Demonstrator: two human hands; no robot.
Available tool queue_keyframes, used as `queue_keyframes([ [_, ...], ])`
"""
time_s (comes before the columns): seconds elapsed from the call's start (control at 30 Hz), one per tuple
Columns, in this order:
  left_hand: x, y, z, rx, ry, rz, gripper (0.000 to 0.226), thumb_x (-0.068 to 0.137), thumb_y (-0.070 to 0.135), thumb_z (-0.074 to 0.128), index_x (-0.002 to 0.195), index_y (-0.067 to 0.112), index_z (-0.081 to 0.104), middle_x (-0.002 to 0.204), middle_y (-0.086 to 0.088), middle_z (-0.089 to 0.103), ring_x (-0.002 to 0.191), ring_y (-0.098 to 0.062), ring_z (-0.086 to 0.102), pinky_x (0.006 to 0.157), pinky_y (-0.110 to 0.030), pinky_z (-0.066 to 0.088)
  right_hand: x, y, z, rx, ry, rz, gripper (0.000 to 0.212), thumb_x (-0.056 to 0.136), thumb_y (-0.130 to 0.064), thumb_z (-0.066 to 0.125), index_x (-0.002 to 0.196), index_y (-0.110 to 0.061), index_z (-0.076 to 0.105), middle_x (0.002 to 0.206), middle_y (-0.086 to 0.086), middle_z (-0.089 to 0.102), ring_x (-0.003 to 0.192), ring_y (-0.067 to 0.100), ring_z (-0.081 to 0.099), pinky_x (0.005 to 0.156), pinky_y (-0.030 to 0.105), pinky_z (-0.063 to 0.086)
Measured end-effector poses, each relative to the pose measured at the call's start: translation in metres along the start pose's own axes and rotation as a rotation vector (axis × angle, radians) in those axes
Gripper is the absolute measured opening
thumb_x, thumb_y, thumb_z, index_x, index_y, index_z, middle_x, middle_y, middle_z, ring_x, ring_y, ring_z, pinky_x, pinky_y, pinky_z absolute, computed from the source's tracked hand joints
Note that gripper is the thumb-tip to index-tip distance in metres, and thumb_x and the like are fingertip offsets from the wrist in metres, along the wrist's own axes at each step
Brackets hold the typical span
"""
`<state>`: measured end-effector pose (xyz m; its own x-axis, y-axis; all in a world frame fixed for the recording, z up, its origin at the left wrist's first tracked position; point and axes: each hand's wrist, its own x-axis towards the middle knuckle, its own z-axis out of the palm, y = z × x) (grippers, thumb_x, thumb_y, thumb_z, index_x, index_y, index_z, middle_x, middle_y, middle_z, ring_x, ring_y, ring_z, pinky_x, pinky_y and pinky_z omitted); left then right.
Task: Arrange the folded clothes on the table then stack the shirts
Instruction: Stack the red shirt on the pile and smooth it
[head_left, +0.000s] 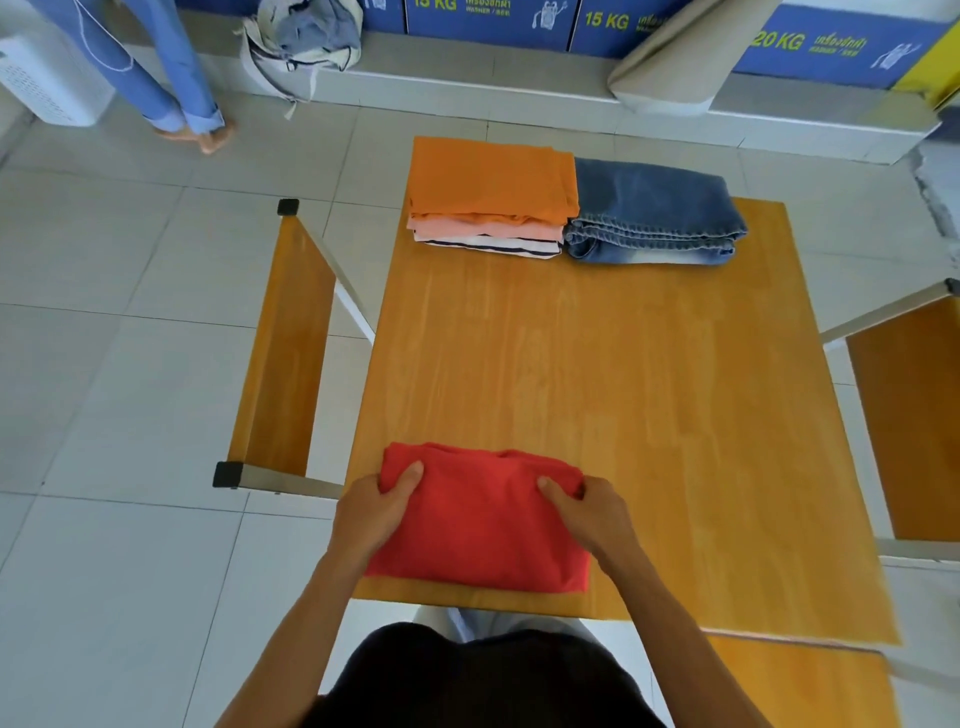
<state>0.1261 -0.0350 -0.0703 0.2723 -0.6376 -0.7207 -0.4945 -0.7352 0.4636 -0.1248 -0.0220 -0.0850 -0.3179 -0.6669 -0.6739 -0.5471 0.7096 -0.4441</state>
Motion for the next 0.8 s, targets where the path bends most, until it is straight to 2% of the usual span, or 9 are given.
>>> queue_keyframes([
  [0.07, 0.002, 0.004, -0.005, -0.071, -0.029, 0.027, 0.079, 0.08, 0.073, 0.044, 0.134, 0.015, 0.051, 0.133, -0.01, 0.058, 0.116, -0.032, 0.057, 0.097, -0.046, 0.047, 0.0, -0.002, -0.001, 0.105, -0.006, -0.042, 0.048, 0.084, -0.059, 0.061, 0.104, -0.016, 0.068, 0.096, 0.0, 0.072, 0.089, 0.02, 0.066, 0.076, 0.04, 0.056],
  [0.2, 0.006, 0.021, -0.009, -0.181, -0.009, 0.094, 0.071, 0.087, 0.066, 0.04, 0.139, 0.018, 0.043, 0.137, -0.009, 0.054, 0.12, -0.031, 0.054, 0.095, -0.044, 0.046, -0.001, -0.019, -0.005, 0.364, 0.053, -0.121, 0.033, 0.09, -0.053, 0.058, 0.108, -0.026, 0.062, 0.099, -0.009, 0.068, 0.09, 0.009, 0.064, 0.071, 0.029, 0.051],
  [0.4, 0.035, 0.071, -0.031, -0.15, 0.02, 0.21, 0.071, 0.088, 0.067, 0.031, 0.137, 0.019, 0.045, 0.134, -0.007, 0.056, 0.119, -0.028, 0.055, 0.099, -0.047, 0.047, 0.037, -0.064, -0.03, 0.395, 0.132, -0.207, 0.035, 0.094, -0.051, 0.054, 0.097, -0.016, 0.053, 0.09, -0.002, 0.062, 0.082, 0.017, 0.06, 0.066, 0.032, 0.046],
  [0.5, 0.058, 0.117, -0.049, -0.124, 0.066, 0.259, 0.07, 0.09, 0.066, 0.026, 0.137, 0.019, 0.045, 0.133, -0.006, 0.057, 0.118, -0.029, 0.056, 0.099, -0.048, 0.046, 0.066, -0.104, -0.059, 0.417, 0.154, -0.288, 0.032, 0.095, -0.048, 0.053, 0.101, -0.017, 0.052, 0.092, -0.001, 0.062, 0.081, 0.015, 0.06, 0.065, 0.033, 0.048],
  [0.6, 0.083, 0.176, -0.07, -0.13, 0.096, 0.307, 0.073, 0.085, 0.071, 0.023, 0.135, 0.023, 0.045, 0.126, -0.002, 0.059, 0.112, -0.028, 0.059, 0.097, -0.049, 0.048, 0.101, -0.158, -0.09, 0.444, 0.188, -0.371, 0.028, 0.098, -0.044, 0.052, 0.105, -0.017, 0.052, 0.092, -0.006, 0.059, 0.079, 0.006, 0.056, 0.061, 0.025, 0.041],
  [0.7, 0.112, 0.235, -0.091, -0.137, 0.133, 0.391, 0.076, 0.082, 0.077, 0.022, 0.126, 0.022, 0.05, 0.115, -0.002, 0.063, 0.1, -0.024, 0.062, 0.09, -0.049, 0.052, 0.138, -0.218, -0.123, 0.472, 0.226, -0.435, 0.025, 0.099, -0.041, 0.05, 0.108, -0.018, 0.048, 0.092, -0.013, 0.053, 0.081, 0.001, 0.052, 0.065, 0.025, 0.04],
  [0.8, 0.142, 0.292, -0.109, -0.161, 0.192, 0.453, 0.064, 0.092, 0.066, 0.028, 0.12, 0.016, 0.056, 0.108, -0.003, 0.064, 0.096, -0.023, 0.062, 0.08, -0.04, 0.049, 0.178, -0.266, -0.148, 0.465, 0.255, -0.462, 0.033, 0.1, -0.043, 0.048, 0.119, -0.016, 0.048, 0.093, -0.018, 0.049, 0.081, -0.002, 0.049, 0.074, 0.029, 0.04],
])
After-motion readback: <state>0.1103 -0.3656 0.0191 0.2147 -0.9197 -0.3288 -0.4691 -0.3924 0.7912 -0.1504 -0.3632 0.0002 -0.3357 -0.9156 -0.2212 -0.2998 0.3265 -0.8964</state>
